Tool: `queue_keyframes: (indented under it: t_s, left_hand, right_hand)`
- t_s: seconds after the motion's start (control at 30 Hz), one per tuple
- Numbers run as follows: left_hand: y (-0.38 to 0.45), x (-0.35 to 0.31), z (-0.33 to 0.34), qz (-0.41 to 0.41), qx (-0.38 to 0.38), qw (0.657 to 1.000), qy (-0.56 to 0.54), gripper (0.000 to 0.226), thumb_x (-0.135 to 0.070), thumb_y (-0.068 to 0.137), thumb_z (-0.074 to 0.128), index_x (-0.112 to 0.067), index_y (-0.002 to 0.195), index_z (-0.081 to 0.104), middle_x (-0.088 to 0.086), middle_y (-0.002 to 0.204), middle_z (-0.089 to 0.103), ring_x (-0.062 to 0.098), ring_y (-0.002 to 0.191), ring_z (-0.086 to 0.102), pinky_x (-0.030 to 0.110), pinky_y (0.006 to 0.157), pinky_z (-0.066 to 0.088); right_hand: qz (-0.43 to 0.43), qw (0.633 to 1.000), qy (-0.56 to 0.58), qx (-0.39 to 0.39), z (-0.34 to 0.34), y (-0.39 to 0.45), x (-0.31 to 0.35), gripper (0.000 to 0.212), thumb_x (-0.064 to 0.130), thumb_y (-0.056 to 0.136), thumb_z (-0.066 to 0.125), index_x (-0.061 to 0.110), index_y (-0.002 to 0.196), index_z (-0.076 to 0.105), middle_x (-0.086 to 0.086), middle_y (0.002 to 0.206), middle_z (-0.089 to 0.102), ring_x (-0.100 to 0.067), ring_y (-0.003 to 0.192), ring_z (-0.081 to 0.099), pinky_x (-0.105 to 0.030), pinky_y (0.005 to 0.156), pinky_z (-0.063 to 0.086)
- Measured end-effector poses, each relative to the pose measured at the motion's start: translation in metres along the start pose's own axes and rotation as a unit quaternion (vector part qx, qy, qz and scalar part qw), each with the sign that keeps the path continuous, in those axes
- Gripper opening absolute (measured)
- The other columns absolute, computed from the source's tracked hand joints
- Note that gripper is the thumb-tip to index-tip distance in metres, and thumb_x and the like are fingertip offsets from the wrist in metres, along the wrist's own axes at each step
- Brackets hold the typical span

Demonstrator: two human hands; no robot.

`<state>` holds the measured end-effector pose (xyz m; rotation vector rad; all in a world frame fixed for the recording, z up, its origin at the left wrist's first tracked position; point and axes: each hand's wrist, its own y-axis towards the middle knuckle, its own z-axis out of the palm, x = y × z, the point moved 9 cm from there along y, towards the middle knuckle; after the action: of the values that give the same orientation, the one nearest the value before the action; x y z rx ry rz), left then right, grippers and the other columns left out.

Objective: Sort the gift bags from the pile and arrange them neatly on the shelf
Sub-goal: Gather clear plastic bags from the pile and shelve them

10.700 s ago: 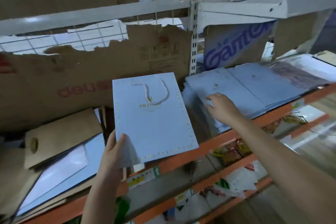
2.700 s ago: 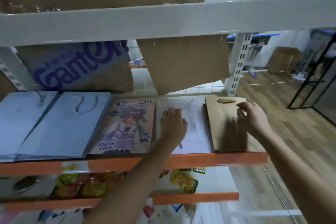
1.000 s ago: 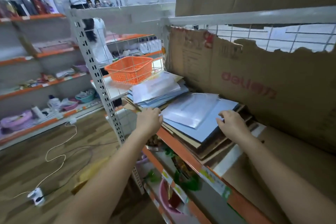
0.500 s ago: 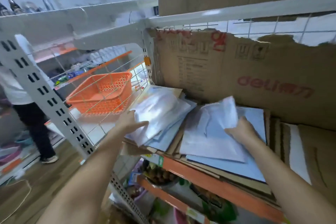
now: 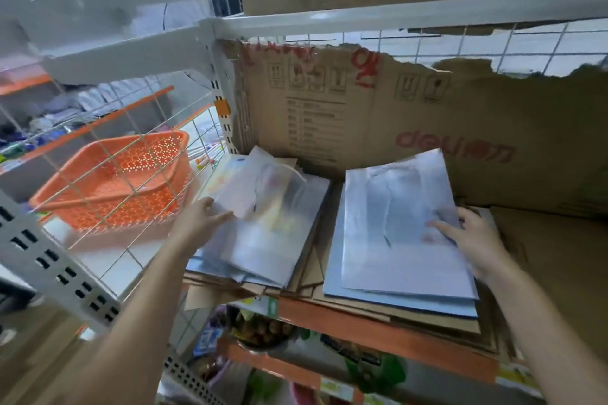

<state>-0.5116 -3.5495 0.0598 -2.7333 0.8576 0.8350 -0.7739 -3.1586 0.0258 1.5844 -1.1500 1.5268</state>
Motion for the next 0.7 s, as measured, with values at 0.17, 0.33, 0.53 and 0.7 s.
queue_keyframes:
  t_s: [0.17, 0.33, 0.53, 0.7]
  left_hand:
    - [-0.035, -0.037, 0.017, 0.038, 0.016, 0.952, -0.304, 0.018, -0.038, 0.076, 0.063, -0.030, 0.091, 0.064, 0.016, 0.104, 0.062, 0.030, 0.092, 0.057, 0.039, 0.077, 0.042]
    - [-0.088, -0.099, 0.042, 0.099, 0.041, 0.918, -0.382, 0.005, -0.025, 0.080, 0.062, -0.026, 0.079, 0.057, 0.005, 0.078, 0.059, 0.019, 0.070, 0.051, 0.030, 0.061, 0.038]
    - [-0.153, -0.163, 0.072, 0.151, 0.062, 0.901, -0.402, 0.012, -0.023, 0.094, 0.056, -0.021, 0.082, 0.055, 0.008, 0.076, 0.057, 0.019, 0.069, 0.054, 0.021, 0.052, 0.045]
    - [-0.229, -0.223, 0.134, 0.115, 0.132, 0.890, -0.420, 0.030, -0.042, 0.088, 0.060, -0.021, 0.109, 0.058, 0.006, 0.092, 0.060, 0.023, 0.079, 0.059, 0.035, 0.068, 0.049]
  right_hand:
    - [-0.006, 0.996, 0.084, -0.035, -0.053, -0.020, -0.002, 0.012, 0.004, 0.094, 0.047, 0.009, 0.101, 0.056, 0.008, 0.059, 0.071, -0.005, 0.051, 0.067, -0.017, 0.047, 0.054]
    - [-0.033, 0.987, 0.149, -0.060, -0.126, -0.055, 0.005, 0.034, 0.019, 0.068, 0.070, 0.006, 0.098, 0.058, 0.005, 0.062, 0.072, -0.007, 0.053, 0.068, -0.020, 0.049, 0.055]
    - [-0.066, 0.979, 0.148, -0.123, -0.233, -0.098, -0.007, 0.088, 0.066, 0.013, 0.083, 0.011, 0.080, 0.067, 0.002, 0.068, 0.074, -0.009, 0.057, 0.069, -0.019, 0.053, 0.055]
    - [-0.080, 0.972, 0.164, -0.150, -0.332, -0.149, -0.017, 0.034, 0.038, 0.068, 0.078, 0.012, 0.081, 0.062, 0.004, 0.066, 0.074, -0.010, 0.056, 0.069, -0.021, 0.054, 0.057]
